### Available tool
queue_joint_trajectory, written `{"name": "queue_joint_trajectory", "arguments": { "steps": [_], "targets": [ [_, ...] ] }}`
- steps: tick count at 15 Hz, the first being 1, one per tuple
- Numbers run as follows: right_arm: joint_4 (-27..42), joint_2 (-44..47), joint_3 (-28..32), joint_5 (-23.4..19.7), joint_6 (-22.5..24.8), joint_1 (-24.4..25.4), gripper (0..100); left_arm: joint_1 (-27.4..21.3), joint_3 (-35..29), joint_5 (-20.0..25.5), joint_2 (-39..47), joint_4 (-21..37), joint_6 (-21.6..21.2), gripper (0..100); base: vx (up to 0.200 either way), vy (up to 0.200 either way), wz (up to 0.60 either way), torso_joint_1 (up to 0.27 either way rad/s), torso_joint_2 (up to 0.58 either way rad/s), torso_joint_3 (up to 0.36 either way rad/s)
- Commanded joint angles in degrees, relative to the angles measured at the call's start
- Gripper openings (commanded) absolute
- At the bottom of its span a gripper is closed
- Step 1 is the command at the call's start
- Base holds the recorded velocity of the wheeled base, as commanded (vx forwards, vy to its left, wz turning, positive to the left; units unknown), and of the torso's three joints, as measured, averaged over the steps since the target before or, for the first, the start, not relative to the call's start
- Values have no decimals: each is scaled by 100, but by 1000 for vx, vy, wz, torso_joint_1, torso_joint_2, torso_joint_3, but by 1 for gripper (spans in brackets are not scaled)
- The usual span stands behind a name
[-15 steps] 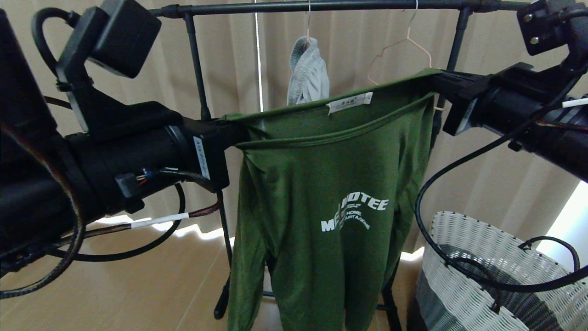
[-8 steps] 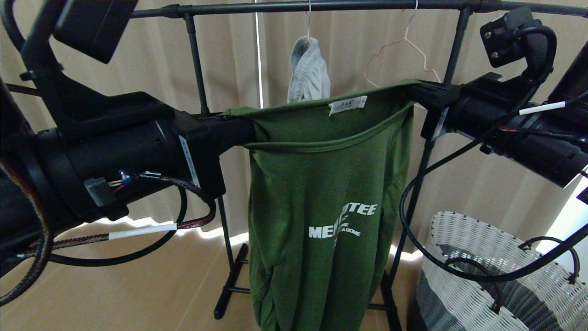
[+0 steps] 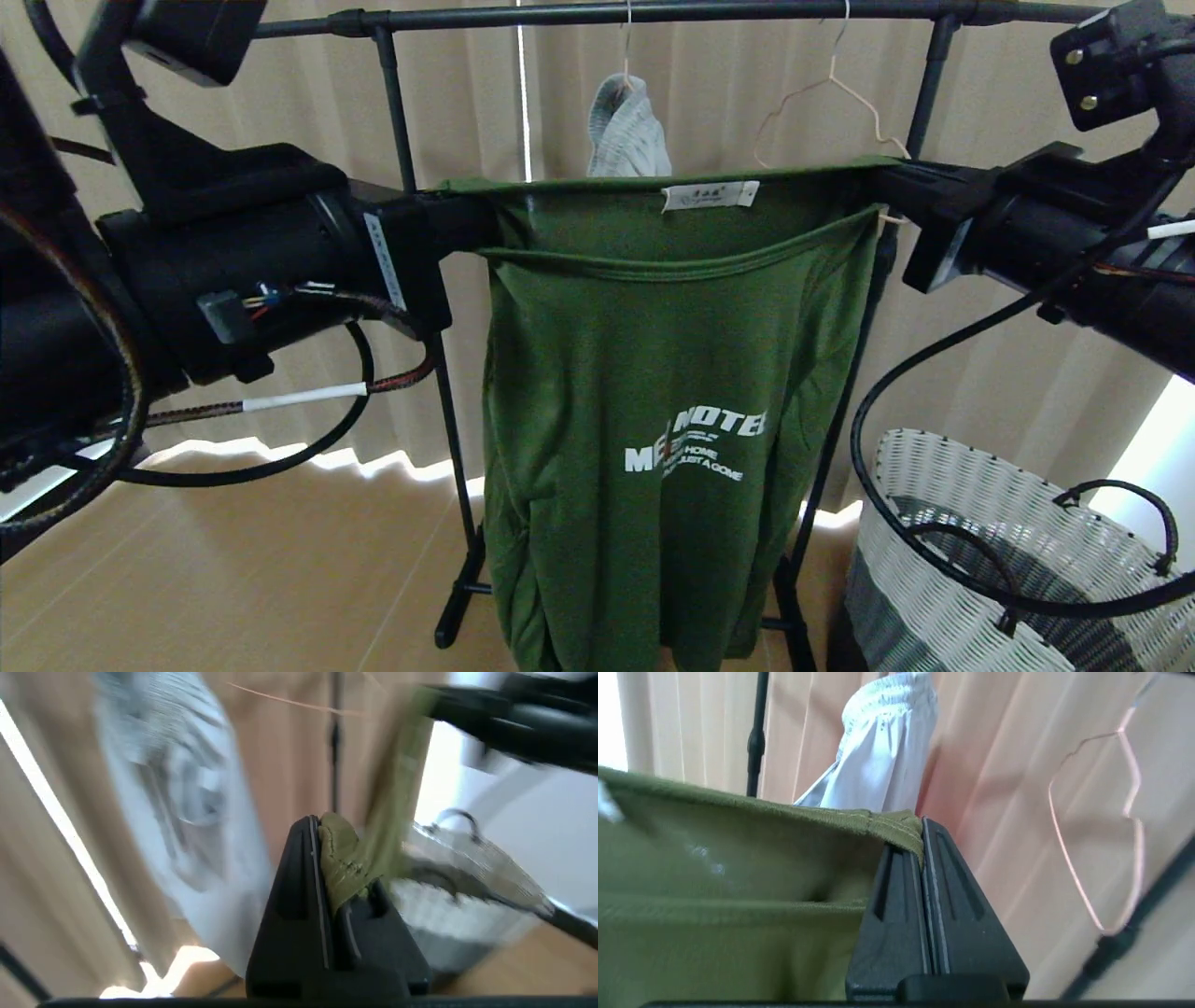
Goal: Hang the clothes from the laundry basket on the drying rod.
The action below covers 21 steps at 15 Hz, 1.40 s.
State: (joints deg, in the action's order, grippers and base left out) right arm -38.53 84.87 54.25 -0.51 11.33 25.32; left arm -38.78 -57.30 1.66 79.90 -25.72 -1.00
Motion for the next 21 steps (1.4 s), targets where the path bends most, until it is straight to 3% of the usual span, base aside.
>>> {"name": "queue_joint_trajectory", "arguments": {
  "steps": [1, 3, 4, 6, 10, 13, 16, 21],
  "targets": [
    [558, -832, -143, -19, -8, -1, 0, 292, -555, -16, 580, -3, 12, 0, 0, 0, 0, 0, 0, 0],
    [1164, -1333, -151, -37, -51, -1, 0, 424, -933, -289, 1010, 6, 21, 0, 0, 0, 0, 0, 0, 0],
    [1560, -1640, -178, -54, -201, 26, 0, 424, -1117, -658, 1292, 6, 30, 0, 0, 0, 0, 0, 0, 0],
    [1885, -1957, -345, -89, -473, 61, 0, 415, -1451, -913, 1643, -65, 161, 0, 0, 0, 0, 0, 0, 0],
    [1814, -2124, -784, -169, -508, 298, 0, 424, -1864, -1185, 2030, -117, 267, 0, 0, 0, 0, 0, 0, 0],
    [1814, -2150, -863, -423, -508, 307, 0, 433, -1803, -1282, 2012, -117, 399, 0, 0, 0, 0, 0, 0, 0],
    [1806, -2001, -872, -379, -473, 263, 0, 433, -1539, -1264, 1740, -91, 416, 0, 0, 0, 0, 0, 0, 0],
    [1050, -1052, -512, -371, -359, -379, 0, 424, -449, -1212, 852, -73, 390, 0, 0, 0, 0, 0, 0, 0]
  ]
}}
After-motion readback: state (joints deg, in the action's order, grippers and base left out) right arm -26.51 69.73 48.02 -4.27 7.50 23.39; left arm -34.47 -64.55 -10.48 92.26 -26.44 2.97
